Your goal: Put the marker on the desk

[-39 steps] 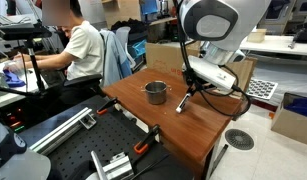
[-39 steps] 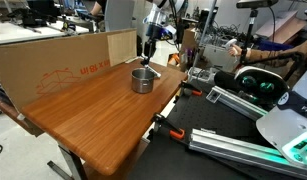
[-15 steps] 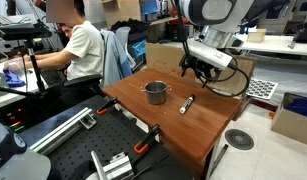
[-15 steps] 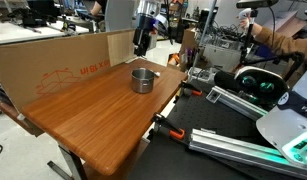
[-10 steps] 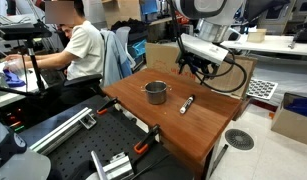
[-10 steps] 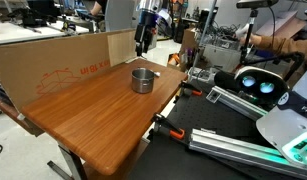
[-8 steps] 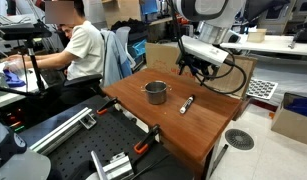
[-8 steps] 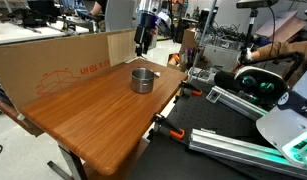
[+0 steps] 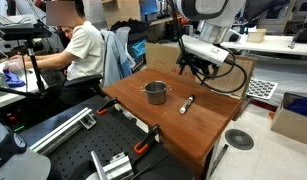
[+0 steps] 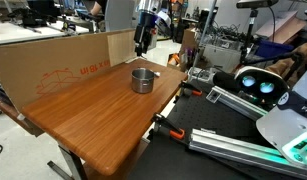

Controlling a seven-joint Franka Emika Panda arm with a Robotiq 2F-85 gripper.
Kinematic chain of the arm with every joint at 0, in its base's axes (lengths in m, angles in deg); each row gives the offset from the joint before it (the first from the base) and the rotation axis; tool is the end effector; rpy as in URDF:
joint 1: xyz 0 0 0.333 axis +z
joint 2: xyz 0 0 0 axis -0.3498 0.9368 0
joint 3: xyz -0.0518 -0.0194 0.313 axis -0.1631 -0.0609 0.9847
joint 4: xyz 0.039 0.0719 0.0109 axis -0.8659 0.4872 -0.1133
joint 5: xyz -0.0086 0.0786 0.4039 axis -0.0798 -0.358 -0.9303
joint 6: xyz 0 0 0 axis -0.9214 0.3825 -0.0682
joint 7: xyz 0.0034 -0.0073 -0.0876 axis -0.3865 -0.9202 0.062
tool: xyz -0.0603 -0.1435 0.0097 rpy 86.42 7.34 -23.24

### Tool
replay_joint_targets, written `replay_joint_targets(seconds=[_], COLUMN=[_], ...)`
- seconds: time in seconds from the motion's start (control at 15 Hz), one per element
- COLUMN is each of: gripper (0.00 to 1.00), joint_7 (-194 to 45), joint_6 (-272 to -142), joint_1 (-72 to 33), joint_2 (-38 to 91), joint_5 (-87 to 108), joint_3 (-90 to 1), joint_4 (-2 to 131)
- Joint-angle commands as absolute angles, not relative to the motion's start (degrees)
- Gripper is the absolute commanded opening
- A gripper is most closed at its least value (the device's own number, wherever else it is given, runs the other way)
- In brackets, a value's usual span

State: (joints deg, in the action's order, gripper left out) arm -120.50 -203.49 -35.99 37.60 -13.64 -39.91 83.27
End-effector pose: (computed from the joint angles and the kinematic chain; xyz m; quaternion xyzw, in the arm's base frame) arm 0.6005 -0.1369 0.1622 -0.9837 -0.1030 -0.0019 0.1476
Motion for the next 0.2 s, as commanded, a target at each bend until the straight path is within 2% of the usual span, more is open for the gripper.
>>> replay_joint_targets(seconds=[0.0,0.13], gripper=[1.0,1.0], joint_7=[-120.1,-120.1], joint_6=[-203.5,-203.5], joint_1=[-36.7,-36.7], joint_2=[37.6,37.6], joint_5=[-13.1,-13.1], joint_3=[-39.1,-39.1], joint_4=[83.2,83.2])
